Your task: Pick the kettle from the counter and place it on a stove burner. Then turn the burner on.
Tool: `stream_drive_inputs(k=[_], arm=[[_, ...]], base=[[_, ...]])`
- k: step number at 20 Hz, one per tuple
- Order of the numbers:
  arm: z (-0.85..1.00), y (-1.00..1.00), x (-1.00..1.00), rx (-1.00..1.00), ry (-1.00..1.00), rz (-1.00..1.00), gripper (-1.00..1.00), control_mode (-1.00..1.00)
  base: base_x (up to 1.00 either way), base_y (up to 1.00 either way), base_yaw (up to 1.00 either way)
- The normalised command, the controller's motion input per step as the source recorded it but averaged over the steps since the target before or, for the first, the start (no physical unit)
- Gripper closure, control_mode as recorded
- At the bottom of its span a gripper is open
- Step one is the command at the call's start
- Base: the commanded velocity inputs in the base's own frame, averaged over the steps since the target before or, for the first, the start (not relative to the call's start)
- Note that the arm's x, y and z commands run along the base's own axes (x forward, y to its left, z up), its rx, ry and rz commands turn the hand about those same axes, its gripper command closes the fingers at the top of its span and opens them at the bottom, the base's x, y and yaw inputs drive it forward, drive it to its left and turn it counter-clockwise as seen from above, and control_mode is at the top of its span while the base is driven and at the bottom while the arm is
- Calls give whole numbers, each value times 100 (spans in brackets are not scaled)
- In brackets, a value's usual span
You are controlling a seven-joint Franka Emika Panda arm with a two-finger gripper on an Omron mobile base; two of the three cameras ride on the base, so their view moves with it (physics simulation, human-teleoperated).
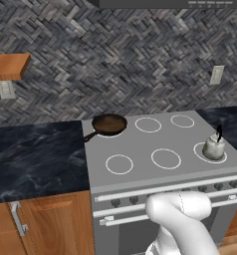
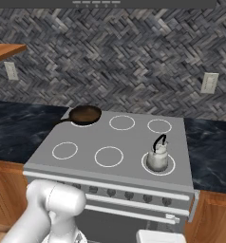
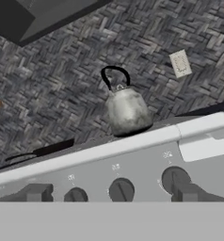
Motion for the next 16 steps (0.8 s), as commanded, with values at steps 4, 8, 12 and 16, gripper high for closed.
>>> stream_drive_inputs(k=[4,8,12,16], arm=[[0,0,38,0,0,0,-100,-100],[0,0,36,0,0,0,-100,-100],[0,0,28,0,0,0,-100,-100],[0,0,29,0,0,0,-100,-100]], base=[[0,0,0],[0,0,0],[0,0,0],[0,0,0]])
